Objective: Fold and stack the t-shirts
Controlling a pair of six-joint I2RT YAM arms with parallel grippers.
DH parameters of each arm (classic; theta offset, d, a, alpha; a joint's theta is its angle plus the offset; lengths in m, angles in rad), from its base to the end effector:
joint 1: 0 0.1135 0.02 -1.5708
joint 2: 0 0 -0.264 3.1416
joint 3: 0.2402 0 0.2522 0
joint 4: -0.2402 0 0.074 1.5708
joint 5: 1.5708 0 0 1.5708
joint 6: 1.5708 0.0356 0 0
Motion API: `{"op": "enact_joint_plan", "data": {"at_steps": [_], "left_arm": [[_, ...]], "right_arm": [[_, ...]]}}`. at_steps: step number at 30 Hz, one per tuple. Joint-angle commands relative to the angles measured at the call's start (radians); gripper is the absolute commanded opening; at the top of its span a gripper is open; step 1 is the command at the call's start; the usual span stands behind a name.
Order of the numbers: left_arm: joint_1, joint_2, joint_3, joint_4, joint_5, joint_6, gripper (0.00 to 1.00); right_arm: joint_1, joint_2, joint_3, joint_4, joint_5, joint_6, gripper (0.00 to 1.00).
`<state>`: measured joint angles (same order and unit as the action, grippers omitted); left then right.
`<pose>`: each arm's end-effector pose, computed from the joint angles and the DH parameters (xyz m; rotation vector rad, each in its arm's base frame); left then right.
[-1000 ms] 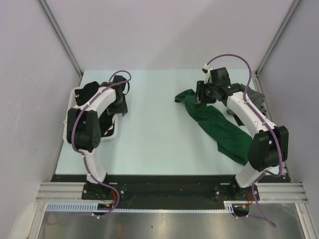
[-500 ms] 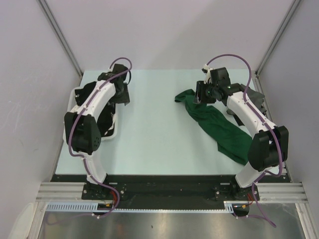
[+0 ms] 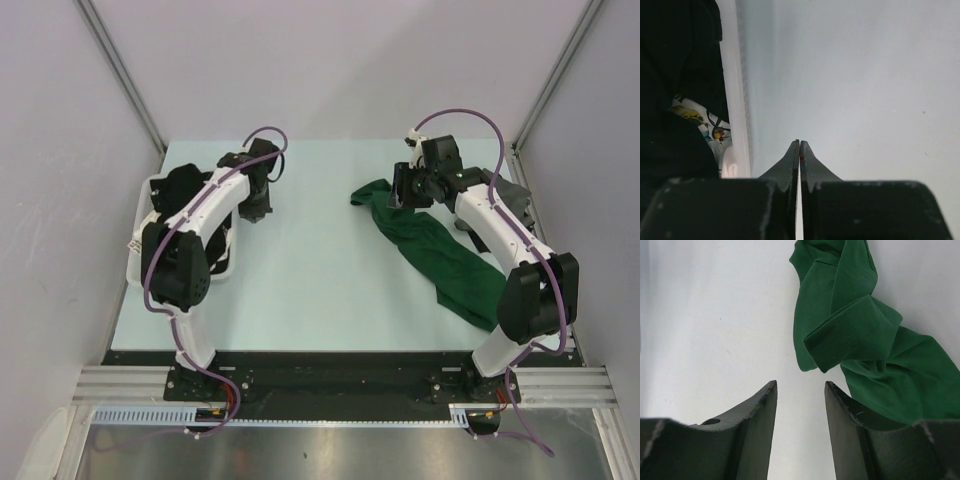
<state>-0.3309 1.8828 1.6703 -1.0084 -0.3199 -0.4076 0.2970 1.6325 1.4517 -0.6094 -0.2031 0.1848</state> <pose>0.3726 -0.1162 0.2705 -0.1800 2.6883 0.2334 0.3466 0.1136 0.3146 -0.2339 2.3793 0.4708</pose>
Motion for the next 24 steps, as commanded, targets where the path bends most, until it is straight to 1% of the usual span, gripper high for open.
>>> {"op": "enact_joint_plan", "data": {"at_steps": [1,11,19,24], "left_arm": [[0.003,0.033,-0.01,-0.024,-0.068,-0.023,0.0],[0.016,0.059,-0.116,-0.016,-0.107,-0.069,0.0],[0.066,0.035,-0.178,-0.013,-0.125,-0.069,0.0],[0.118,0.006,-0.221,-0.018,-0.133,-0.082,0.0]], "right_arm": [[-0.006,-0.003,0.016,0.011,-0.018,0.007,0.48],[-0.006,0.0,0.016,0.013,-0.021,0.007,0.48],[-0.006,0.007,0.013,0.014,-0.03,0.007,0.48],[-0.006,0.01,0.01,0.013,-0.03,0.008,0.49]]}}
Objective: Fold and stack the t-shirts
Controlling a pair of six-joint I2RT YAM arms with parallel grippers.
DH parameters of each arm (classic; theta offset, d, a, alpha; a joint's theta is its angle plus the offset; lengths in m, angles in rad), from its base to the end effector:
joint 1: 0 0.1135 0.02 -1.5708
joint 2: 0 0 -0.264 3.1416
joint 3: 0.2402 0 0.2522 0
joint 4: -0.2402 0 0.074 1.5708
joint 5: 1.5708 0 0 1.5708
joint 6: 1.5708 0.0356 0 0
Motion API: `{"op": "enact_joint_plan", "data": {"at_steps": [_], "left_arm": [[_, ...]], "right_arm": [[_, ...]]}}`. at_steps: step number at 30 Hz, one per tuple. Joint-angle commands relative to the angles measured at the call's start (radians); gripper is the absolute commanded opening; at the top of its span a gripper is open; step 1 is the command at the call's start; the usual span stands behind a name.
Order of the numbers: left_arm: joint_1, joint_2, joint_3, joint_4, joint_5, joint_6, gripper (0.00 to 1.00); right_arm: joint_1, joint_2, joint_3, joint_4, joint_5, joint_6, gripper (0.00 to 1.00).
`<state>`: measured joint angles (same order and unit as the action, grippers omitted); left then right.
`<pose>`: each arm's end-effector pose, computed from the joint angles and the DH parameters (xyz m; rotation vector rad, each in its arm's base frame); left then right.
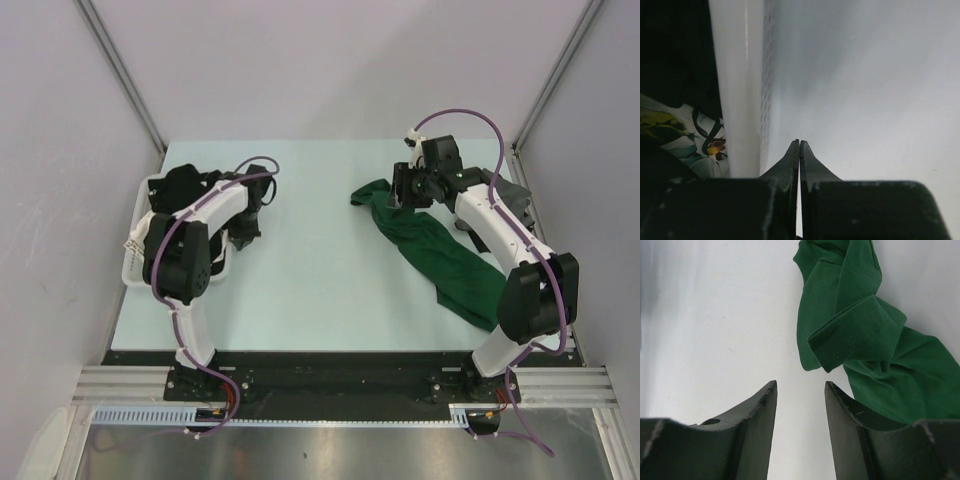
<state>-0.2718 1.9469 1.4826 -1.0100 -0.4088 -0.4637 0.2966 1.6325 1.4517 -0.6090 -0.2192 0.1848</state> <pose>0.3632 -0.0865 0.1968 -0.3028 2.8470 0.5041 0.3464 0.1140 0.3147 -0.2415 2.3788 0.4896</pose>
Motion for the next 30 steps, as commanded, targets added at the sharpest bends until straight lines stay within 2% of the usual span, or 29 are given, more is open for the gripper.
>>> {"op": "enact_joint_plan", "data": {"at_steps": [1,11,30], "left_arm": [[0.065,-0.063,-0.038,-0.016,-0.045,-0.026,0.0],[0.12,-0.078,-0.045,-0.013,-0.061,-0.001,0.0],[0.143,-0.068,-0.045,-0.004,-0.061,0.007,0.0]], "right_arm": [[-0.005,0.013,0.009,0.012,-0.017,0.007,0.49],[-0.005,0.015,0.009,0.014,-0.028,0.008,0.48],[-0.005,0.023,0.007,0.017,-0.031,0.01,0.49]]}}
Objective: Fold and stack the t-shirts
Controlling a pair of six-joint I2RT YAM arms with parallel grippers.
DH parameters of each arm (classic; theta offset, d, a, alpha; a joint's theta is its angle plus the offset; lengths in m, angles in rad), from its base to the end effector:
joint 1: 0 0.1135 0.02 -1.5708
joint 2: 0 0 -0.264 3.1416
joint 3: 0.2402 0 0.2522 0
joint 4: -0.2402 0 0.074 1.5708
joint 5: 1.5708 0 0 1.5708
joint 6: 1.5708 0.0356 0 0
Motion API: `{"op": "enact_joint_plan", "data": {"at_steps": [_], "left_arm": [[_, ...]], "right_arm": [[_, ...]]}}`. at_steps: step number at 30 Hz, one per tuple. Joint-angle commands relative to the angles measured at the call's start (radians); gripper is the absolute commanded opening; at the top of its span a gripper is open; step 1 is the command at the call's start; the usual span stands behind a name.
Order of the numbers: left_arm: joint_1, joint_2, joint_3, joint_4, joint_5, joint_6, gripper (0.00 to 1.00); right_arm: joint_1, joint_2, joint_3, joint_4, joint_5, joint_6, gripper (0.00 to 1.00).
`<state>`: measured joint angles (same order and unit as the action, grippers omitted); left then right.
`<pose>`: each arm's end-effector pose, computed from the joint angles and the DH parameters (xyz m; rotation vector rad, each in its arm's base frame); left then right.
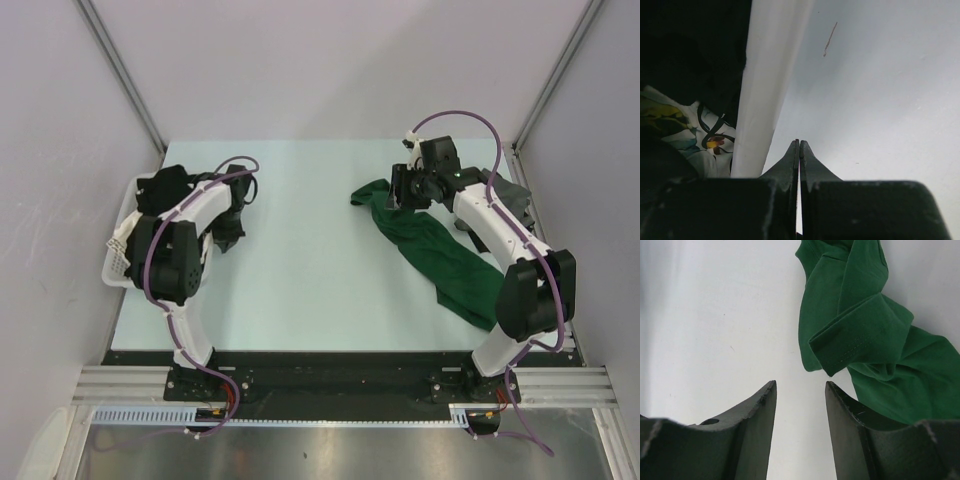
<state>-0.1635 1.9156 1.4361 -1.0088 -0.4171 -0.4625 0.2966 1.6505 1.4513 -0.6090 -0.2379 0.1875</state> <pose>0.3605 -0.0449 0.1960 -0.4548 2.8501 0.5444 0.3495 0.1156 0.3085 -0.2465 2.3979 0.5107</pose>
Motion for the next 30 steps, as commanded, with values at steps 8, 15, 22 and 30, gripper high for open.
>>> {"op": "enact_joint_plan", "data": {"at_steps": [8,15,22,30], "left_arm": [[0.05,-0.043,0.01,-0.005,-0.065,0.007,0.0],[0.058,-0.041,0.029,-0.005,-0.055,0.016,0.0],[0.038,-0.09,-0.003,0.121,0.196,0.047,0.17],[-0.076,-0.135,0.035,0.315,0.438,0.079,0.48]], "right_arm": [[-0.005,0.006,0.007,0.014,0.003,0.004,0.49],[-0.005,0.008,0.007,0.014,0.025,0.006,0.5],[-0.005,-0.035,0.009,0.006,0.127,0.007,0.5],[-0.004,-0.135,0.011,0.011,0.374,-0.011,0.52]]}}
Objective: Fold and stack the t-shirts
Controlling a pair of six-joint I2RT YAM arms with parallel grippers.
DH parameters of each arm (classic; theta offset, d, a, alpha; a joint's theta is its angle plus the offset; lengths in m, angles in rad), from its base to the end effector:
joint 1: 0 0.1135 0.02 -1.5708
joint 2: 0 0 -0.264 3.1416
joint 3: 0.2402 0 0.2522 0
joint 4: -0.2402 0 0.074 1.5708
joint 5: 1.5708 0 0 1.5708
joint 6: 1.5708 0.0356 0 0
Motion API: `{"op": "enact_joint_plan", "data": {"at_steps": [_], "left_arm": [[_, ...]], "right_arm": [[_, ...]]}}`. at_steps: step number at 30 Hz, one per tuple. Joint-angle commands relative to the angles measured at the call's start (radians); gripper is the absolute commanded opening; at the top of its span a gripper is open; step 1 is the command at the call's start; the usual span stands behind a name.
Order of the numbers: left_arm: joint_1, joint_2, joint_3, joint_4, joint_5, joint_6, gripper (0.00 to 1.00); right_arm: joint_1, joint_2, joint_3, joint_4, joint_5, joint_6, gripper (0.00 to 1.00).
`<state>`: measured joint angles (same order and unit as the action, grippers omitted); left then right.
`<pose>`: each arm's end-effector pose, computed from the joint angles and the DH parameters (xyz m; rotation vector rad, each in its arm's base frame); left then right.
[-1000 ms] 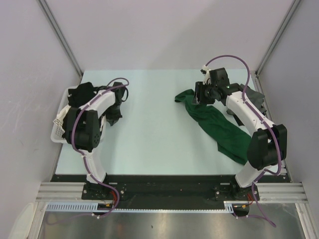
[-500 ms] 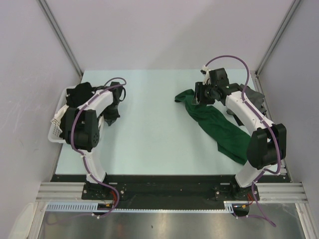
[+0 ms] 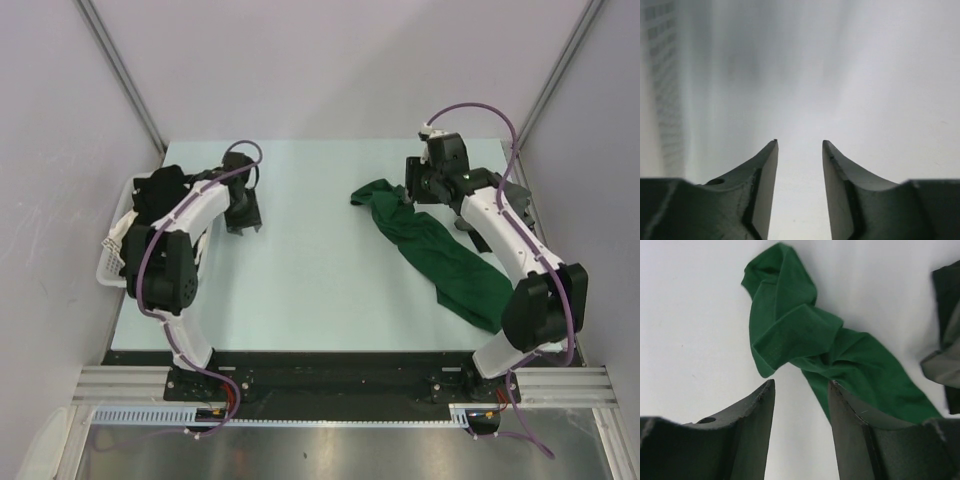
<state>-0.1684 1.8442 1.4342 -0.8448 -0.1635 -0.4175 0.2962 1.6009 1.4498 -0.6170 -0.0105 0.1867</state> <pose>0.3695 -0.0569 0.2214 -0.3829 2.7651 0.0905 0.3423 0.1048 0.3237 -0.1340 2.3488 0.2507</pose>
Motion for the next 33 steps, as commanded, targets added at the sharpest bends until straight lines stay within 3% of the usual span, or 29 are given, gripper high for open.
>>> {"op": "enact_joint_plan", "data": {"at_steps": [1,8,19,26,33], "left_arm": [[-0.101,-0.057,0.054,0.171,0.234,0.033,0.49],[-0.239,0.116,0.227,0.309,0.413,-0.024,0.47],[-0.405,0.443,0.687,0.351,0.562,-0.128,0.5],[-0.45,0.494,0.733,0.391,0.61,-0.159,0.52],[-0.454,0.487,0.698,0.391,0.616,-0.155,0.47]], "right_arm": [[-0.005,-0.093,0.014,0.02,0.159,-0.01,0.52],[-0.005,-0.148,0.012,-0.006,0.221,-0.012,0.52],[-0.005,-0.246,0.0,-0.093,0.323,-0.03,0.52],[-0.006,-0.283,-0.031,-0.096,0.342,-0.041,0.52],[-0.006,-0.271,-0.029,-0.072,0.311,-0.039,0.53]]}}
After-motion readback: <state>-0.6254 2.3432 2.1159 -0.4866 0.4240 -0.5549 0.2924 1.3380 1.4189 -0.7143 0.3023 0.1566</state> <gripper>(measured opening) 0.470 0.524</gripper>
